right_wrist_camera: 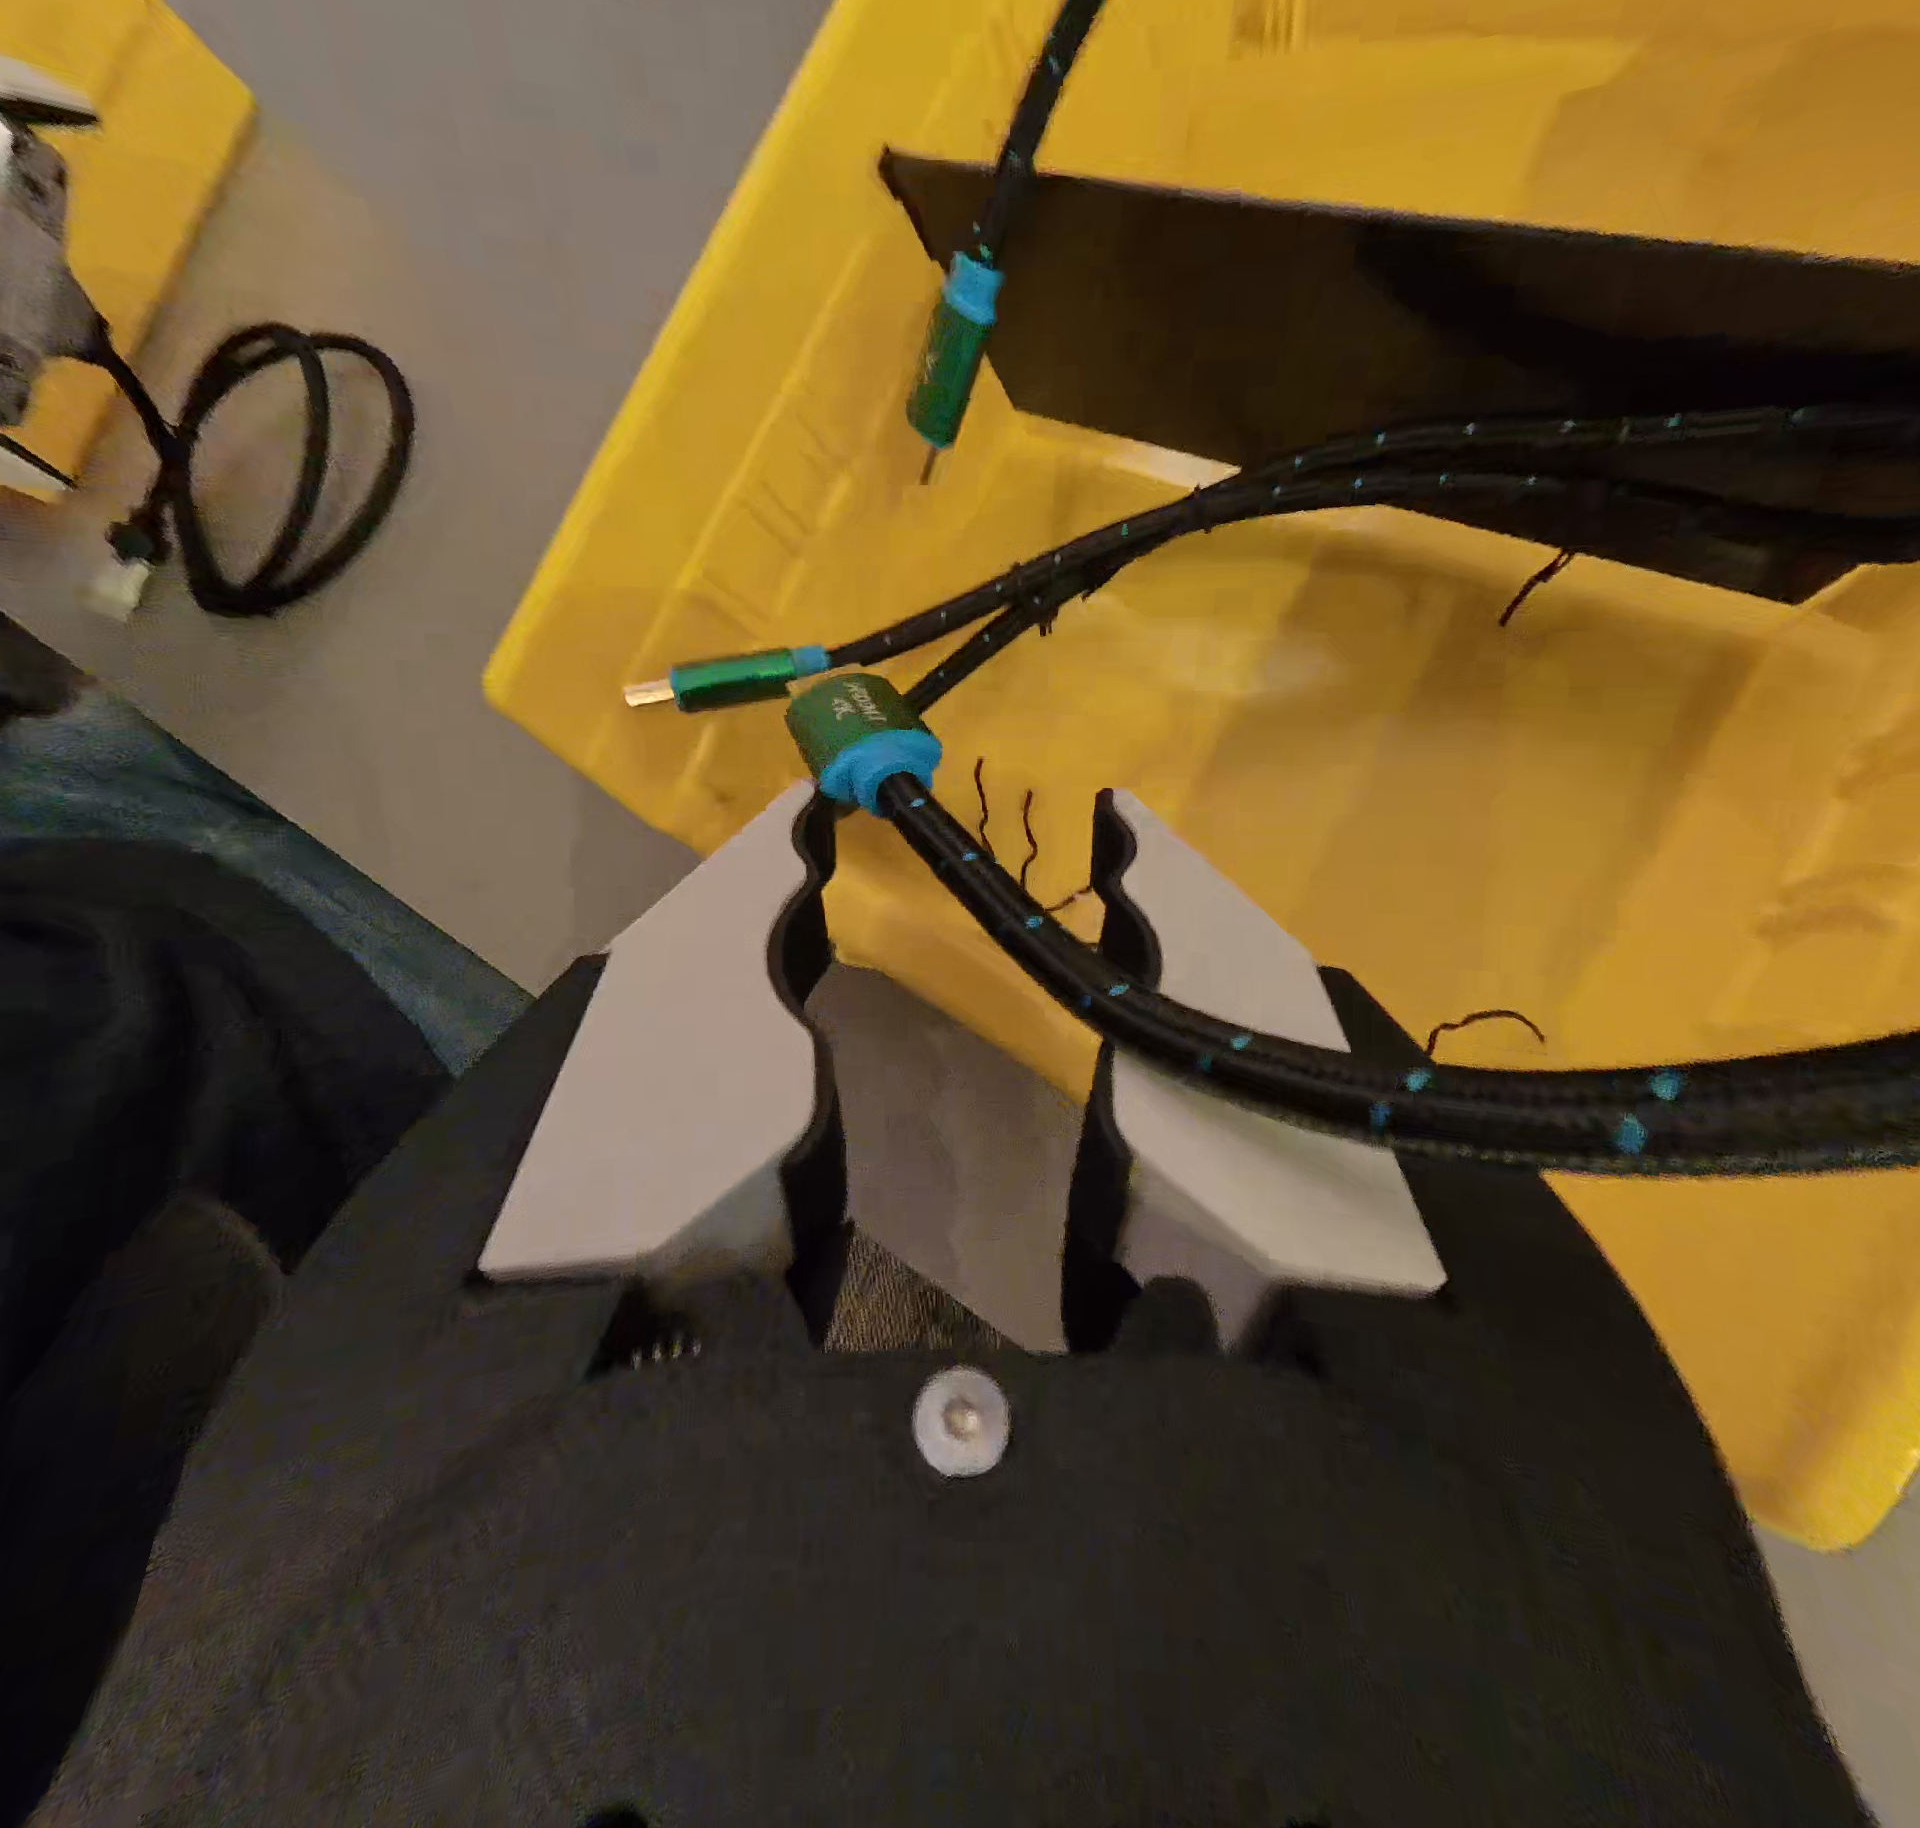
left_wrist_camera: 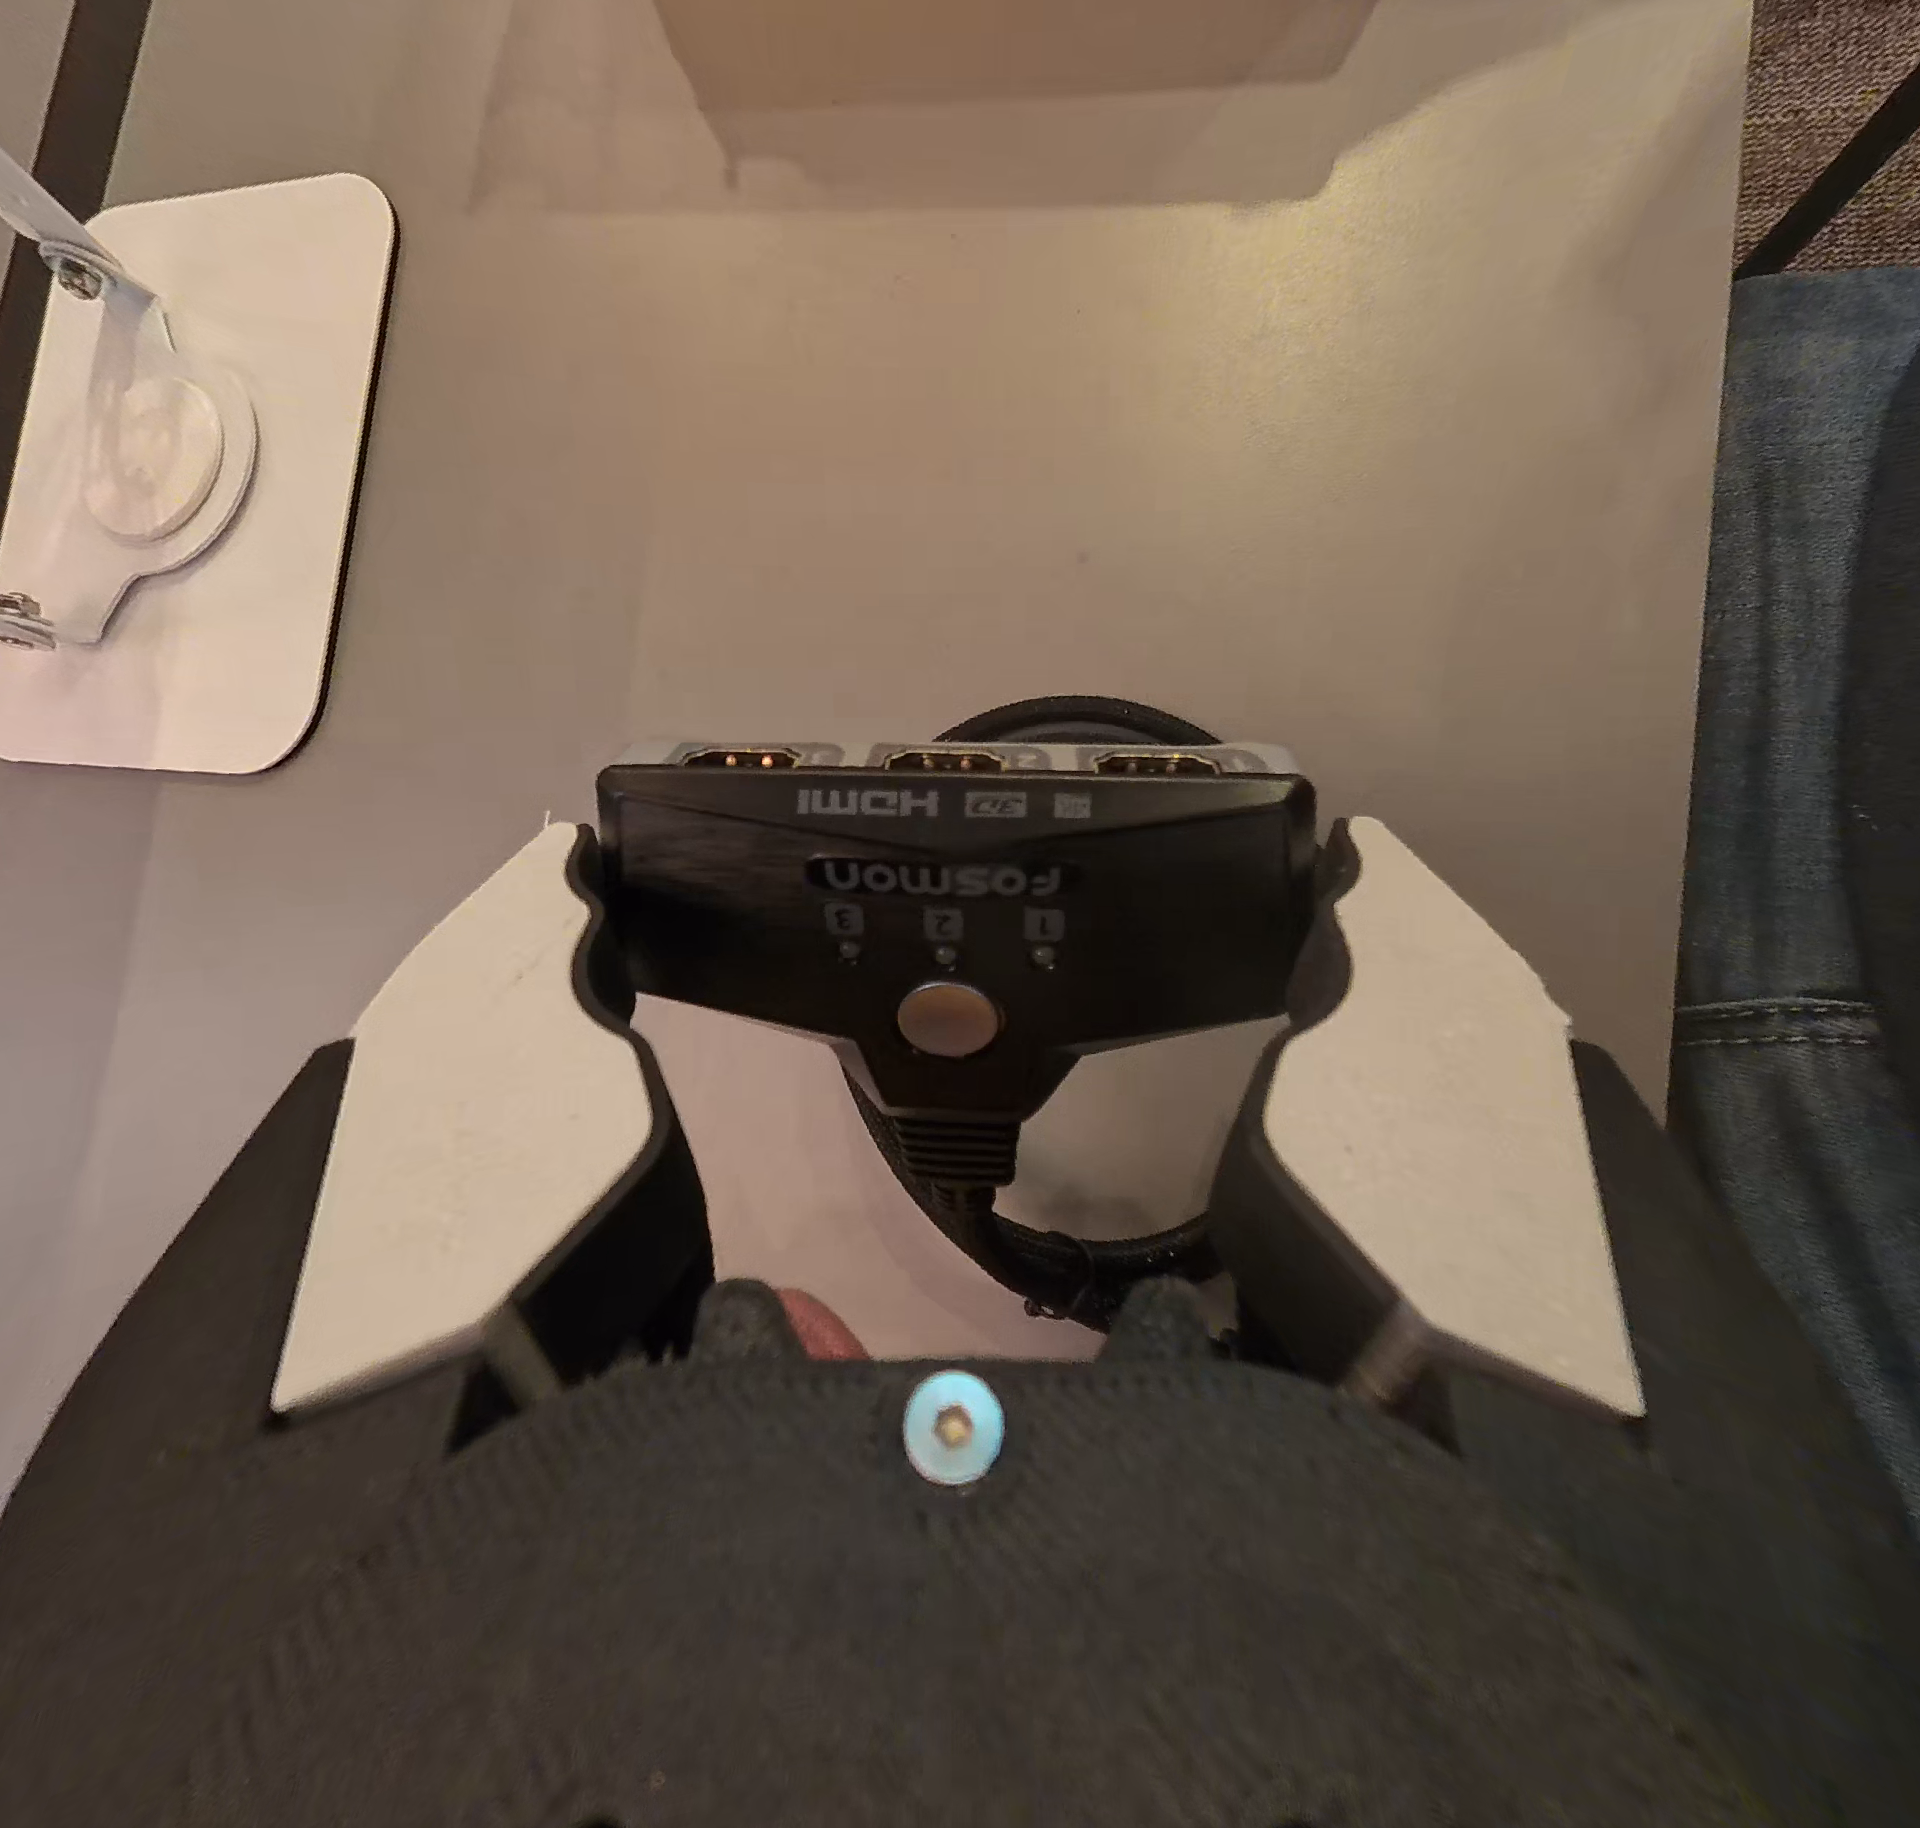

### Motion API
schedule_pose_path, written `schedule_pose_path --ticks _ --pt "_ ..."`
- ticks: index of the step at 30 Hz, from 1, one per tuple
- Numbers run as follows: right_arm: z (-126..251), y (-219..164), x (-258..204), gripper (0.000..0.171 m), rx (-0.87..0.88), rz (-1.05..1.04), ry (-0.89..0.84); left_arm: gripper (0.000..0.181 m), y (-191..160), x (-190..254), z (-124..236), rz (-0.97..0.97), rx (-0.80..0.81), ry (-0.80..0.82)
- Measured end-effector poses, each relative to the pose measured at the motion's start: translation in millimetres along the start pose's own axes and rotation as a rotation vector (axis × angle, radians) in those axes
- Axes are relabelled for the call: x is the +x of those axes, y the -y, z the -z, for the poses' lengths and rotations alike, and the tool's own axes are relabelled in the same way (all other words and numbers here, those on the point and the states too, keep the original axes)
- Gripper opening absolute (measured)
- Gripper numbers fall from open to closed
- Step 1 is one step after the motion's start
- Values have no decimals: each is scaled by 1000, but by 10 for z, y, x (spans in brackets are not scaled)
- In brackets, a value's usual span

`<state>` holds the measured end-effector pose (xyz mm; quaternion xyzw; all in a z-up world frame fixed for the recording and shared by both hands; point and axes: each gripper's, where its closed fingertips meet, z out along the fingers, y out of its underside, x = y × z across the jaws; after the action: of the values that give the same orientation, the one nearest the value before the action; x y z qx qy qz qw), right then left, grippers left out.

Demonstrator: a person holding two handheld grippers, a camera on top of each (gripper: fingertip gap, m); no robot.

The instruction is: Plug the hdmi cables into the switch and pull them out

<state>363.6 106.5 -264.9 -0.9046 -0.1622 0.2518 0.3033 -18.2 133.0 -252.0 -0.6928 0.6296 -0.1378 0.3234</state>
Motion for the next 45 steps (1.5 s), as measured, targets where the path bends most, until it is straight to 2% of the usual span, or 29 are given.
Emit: schedule_pose_path --ticks 1,6,8,10,14,17,20,23,26,28,30,33,37,40,42,45 --pt "-14 -70 32 57 -58 7 -22 123 -3 3 -5 0 -1 -2" --pt "50 -239 12 55 -248 64 -16 123 -24 18 -26 2 -11 -12" --pt "120 -302 15 66 -331 82 -22 123 -31 24 -30 3 -13 -17" --pt "201 -289 2 59 -362 102 -23 123 -33 26 -30 4 -12 -18" --pt "341 -317 -97 56 -410 135 -4 123 -43 25 -20 8 -11 -21" --pt "399 -196 -242 56 -346 175 12 123 -28 11 -6 6 0 -14" --pt "391 158 -712 58 -175 319 107 123 26 -10 26 -16 16 9" --pt "205 455 -1491 57 -51 451 298 123 140 -53 87 -33 53 44" --pt "-171 742 -2280 61 72 493 481 123 221 -124 133 -63 43 118" --pt "-485 862 -2727 60 103 476 554 123 203 -200 134 -129 -34 211" --pt "-844 928 -2987 63 86 498 549 123 230 -222 132 -187 -80 276" --pt "-1309 1027 -3178 69 42 475 572 123 310 -208 118 -256 -102 345" --pt "-1582 1097 -3413 63 11 405 691 123 437 -171 102 -349 -101 431" --pt "-1694 1137 -3373 29 24 419 681 123 519 -172 109 -398 -95 497" --pt "-1659 1173 -3364 26 40 409 705 123 574 -208 125 -423 -72 547" --pt "-1583 1256 -3272 20 72 469 641 117 668 -242 225 -431 -55 603"
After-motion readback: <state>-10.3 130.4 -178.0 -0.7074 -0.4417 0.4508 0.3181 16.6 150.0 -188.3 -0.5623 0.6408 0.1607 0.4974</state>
